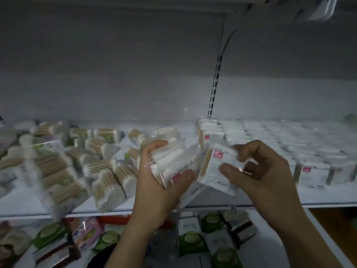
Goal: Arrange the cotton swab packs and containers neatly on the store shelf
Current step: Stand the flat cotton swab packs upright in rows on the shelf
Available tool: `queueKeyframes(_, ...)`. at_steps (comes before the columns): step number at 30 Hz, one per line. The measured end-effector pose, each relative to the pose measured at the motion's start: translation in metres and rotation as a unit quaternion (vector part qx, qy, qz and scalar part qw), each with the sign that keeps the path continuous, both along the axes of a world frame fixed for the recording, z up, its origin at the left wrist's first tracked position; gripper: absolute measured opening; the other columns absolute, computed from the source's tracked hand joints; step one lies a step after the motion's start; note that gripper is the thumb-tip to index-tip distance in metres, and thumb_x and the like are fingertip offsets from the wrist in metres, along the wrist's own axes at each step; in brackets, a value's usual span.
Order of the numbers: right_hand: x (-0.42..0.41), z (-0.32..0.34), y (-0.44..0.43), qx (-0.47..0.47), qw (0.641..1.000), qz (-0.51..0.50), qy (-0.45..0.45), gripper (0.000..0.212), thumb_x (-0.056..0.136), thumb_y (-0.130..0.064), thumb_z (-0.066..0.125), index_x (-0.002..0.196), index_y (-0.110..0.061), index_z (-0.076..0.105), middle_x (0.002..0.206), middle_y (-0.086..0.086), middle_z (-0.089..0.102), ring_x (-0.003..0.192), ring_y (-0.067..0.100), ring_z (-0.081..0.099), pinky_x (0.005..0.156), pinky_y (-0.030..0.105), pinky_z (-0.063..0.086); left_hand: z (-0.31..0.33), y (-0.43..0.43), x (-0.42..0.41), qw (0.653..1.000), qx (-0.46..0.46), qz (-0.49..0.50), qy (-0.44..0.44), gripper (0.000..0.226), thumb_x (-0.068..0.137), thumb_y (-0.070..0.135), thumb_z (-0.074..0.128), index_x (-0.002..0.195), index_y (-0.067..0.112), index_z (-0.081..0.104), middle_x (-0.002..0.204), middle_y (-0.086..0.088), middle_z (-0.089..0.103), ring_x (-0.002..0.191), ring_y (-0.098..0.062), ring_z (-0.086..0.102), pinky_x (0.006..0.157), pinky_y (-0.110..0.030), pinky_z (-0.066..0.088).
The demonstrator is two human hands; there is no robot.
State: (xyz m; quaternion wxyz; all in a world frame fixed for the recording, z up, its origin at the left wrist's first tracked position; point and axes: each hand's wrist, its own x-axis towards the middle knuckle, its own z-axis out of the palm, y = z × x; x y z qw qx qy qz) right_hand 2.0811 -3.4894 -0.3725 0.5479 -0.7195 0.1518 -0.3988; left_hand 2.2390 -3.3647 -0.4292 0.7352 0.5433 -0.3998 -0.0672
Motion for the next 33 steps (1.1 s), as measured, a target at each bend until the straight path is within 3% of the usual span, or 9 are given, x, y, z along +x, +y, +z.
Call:
queueKeyframes(4,0.002,0.019,-0.051,-0.108,0.992,-0.033,0.054,0.031,0.083,-0.002,0.077,0.071,-0.018,0.053,0.099,-0.007,0.073,0.090,0.014,0.074,0.060,0.035,0.060,-0.014,-0.006,0.002,0.999,-0.014,0.036,-0.017,0.059,0.075,0.023,0.080,0.123,0.020,0.046,0.110,0.022,0.064,0.100,-0.005,0.068,0.079,-0.018,0.054)
queueKeyframes(7,0.024,0.036,-0.090,-0.242,0.959,-0.037,0.145,0.030,0.080,-0.010,0.081,0.072,-0.023,0.056,0.093,-0.003,0.070,0.091,0.015,0.071,0.069,0.045,0.061,-0.020,-0.010,0.005,0.999,0.001,0.037,-0.021,0.060,0.074,0.015,0.082,0.122,0.015,0.046,0.111,0.020,0.065,0.101,-0.003,0.067,0.082,-0.017,0.053)
queueKeyframes(10,0.052,0.042,-0.110,-0.322,0.917,-0.023,0.233,0.027,0.077,-0.023,0.086,0.072,-0.024,0.059,0.085,-0.012,0.067,0.087,0.003,0.064,0.071,0.025,0.052,-0.027,-0.012,0.009,0.999,0.034,0.011,-0.026,0.058,0.075,0.000,0.076,0.123,0.011,0.045,0.108,0.022,0.067,0.098,-0.001,0.068,0.080,-0.016,0.054)
queueKeyframes(13,0.073,0.040,-0.122,-0.353,0.897,-0.015,0.267,0.030,0.072,-0.025,0.090,0.083,-0.024,0.062,0.087,-0.009,0.066,0.082,0.005,0.061,0.065,0.020,0.044,-0.029,-0.010,0.012,0.995,0.095,-0.023,-0.033,0.061,0.078,0.010,0.081,0.128,0.015,0.046,0.111,0.011,0.068,0.096,-0.012,0.071,0.077,-0.021,0.054)
queueKeyframes(17,0.097,0.032,-0.138,-0.406,0.856,-0.008,0.319,0.048,0.074,-0.024,0.089,0.116,-0.022,0.065,0.103,-0.003,0.067,0.090,0.015,0.063,0.074,0.025,0.045,-0.030,-0.011,0.017,0.992,0.118,-0.041,-0.017,0.063,0.080,0.016,0.082,0.131,0.017,0.045,0.115,0.004,0.067,0.099,-0.020,0.071,0.079,-0.028,0.056)
queueKeyframes(23,0.113,0.014,-0.149,-0.429,0.829,-0.005,0.359,0.034,0.075,-0.026,0.088,0.103,-0.020,0.071,0.099,-0.005,0.066,0.084,0.010,0.055,0.069,0.022,0.037,-0.032,-0.012,0.020,0.994,0.106,-0.038,-0.002,0.064,0.079,0.014,0.082,0.132,0.016,0.044,0.118,0.002,0.067,0.106,-0.021,0.070,0.086,-0.035,0.059)
queueKeyframes(26,0.116,0.010,-0.150,-0.441,0.818,-0.011,0.369,0.032,0.074,-0.028,0.089,0.099,-0.024,0.070,0.095,-0.007,0.062,0.088,0.013,0.056,0.072,0.027,0.040,-0.033,-0.013,0.020,0.994,0.100,-0.040,-0.002,0.065,0.078,0.013,0.082,0.131,0.016,0.044,0.117,0.006,0.067,0.106,-0.018,0.070,0.083,-0.028,0.058)
queueKeyframes(33,0.122,0.012,-0.149,-0.500,0.749,-0.043,0.432,0.030,0.077,-0.027,0.084,0.097,-0.024,0.061,0.094,-0.006,0.062,0.097,0.021,0.056,0.079,0.034,0.037,-0.034,-0.015,0.020,0.996,0.072,-0.047,0.021,0.068,0.078,0.010,0.082,0.133,0.020,0.044,0.121,-0.002,0.067,0.105,-0.021,0.070,0.083,-0.028,0.057)
